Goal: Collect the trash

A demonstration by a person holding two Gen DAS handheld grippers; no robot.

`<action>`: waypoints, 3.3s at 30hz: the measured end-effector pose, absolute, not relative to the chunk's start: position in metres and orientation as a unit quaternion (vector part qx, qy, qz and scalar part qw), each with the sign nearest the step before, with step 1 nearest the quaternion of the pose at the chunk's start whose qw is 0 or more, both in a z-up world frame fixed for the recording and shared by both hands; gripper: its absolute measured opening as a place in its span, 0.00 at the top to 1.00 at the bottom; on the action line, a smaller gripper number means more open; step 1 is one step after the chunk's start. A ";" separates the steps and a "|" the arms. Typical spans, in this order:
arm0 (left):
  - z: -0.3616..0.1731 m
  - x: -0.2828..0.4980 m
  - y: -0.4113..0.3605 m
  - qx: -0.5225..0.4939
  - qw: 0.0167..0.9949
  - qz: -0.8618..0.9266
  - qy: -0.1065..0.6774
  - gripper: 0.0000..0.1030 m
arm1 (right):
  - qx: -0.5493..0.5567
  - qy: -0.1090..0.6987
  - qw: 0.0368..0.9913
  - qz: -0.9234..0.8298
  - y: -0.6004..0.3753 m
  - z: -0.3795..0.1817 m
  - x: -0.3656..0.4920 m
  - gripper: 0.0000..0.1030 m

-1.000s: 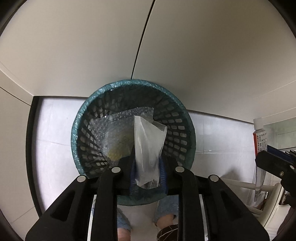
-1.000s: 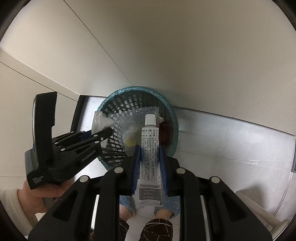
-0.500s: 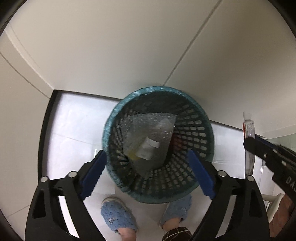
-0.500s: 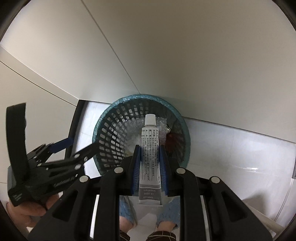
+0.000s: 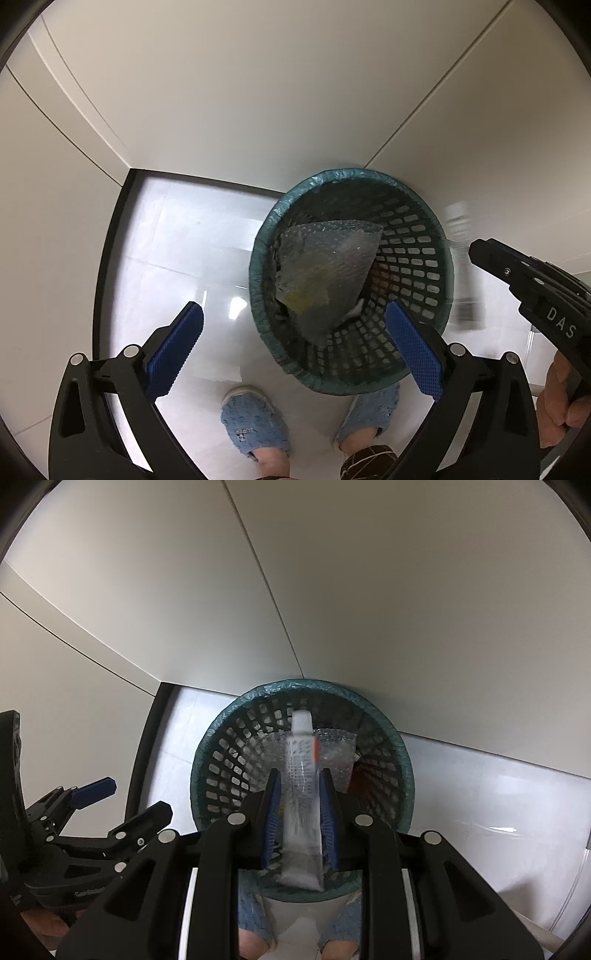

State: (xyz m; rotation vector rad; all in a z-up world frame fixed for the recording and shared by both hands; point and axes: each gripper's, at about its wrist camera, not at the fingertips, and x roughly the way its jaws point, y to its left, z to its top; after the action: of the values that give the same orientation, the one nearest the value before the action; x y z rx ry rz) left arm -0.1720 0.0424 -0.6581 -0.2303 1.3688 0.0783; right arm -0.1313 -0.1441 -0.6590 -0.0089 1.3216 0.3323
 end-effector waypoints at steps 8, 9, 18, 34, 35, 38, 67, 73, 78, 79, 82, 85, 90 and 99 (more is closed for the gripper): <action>-0.644 -0.173 0.046 -0.103 0.771 0.042 0.627 0.06 | -0.005 0.616 0.779 0.114 -0.150 -0.642 -0.136 0.35; -0.638 -0.173 0.047 -0.103 0.773 0.042 0.624 0.06 | -0.001 0.616 0.780 0.107 -0.152 -0.637 -0.136 0.27; -0.548 -0.177 0.050 -0.098 0.782 0.042 0.613 0.06 | -0.009 0.584 0.809 0.059 -0.170 -0.534 -0.144 0.08; -0.254 -0.210 0.043 -0.055 0.804 0.031 0.591 0.06 | 0.008 0.547 0.837 0.015 -0.191 -0.243 -0.201 0.08; -0.239 -0.212 0.044 -0.051 0.808 0.027 0.587 0.06 | 0.009 0.545 0.838 0.009 -0.191 -0.225 -0.206 0.08; -0.189 -0.223 0.041 -0.034 0.819 0.015 0.573 0.06 | 0.006 0.551 0.834 -0.010 -0.187 -0.183 -0.215 0.08; -0.026 -0.259 0.013 -0.021 0.868 -0.004 0.497 0.06 | 0.015 0.485 0.874 0.010 -0.165 -0.022 -0.262 0.08; -0.026 -0.262 0.012 -0.019 0.869 -0.004 0.494 0.06 | 0.016 0.489 0.872 0.006 -0.169 -0.025 -0.259 0.08; -0.026 -0.262 0.013 -0.014 0.870 -0.002 0.493 0.06 | 0.009 0.489 0.872 0.011 -0.165 -0.028 -0.258 0.08; -0.026 -0.262 0.013 -0.013 0.870 -0.002 0.492 0.06 | 0.009 0.489 0.872 0.011 -0.165 -0.028 -0.257 0.07; -0.025 -0.262 0.013 -0.012 0.871 0.000 0.491 0.06 | 0.009 0.487 0.873 0.010 -0.166 -0.027 -0.257 0.08; -0.025 -0.262 0.012 -0.009 0.871 0.002 0.491 0.06 | 0.010 0.487 0.874 0.009 -0.167 -0.027 -0.256 0.08; -0.023 -0.262 0.006 0.001 0.874 0.003 0.485 0.06 | 0.005 0.487 0.874 0.010 -0.166 -0.027 -0.256 0.08; -0.022 -0.262 0.002 0.007 0.876 0.010 0.481 0.06 | 0.002 0.488 0.873 0.008 -0.168 -0.027 -0.255 0.07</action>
State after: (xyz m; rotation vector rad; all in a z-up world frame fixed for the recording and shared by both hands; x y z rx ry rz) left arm -0.2619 0.0024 -0.0217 0.0144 1.0043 0.0210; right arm -0.2550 -0.1679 -0.0271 0.0041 1.0185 0.0174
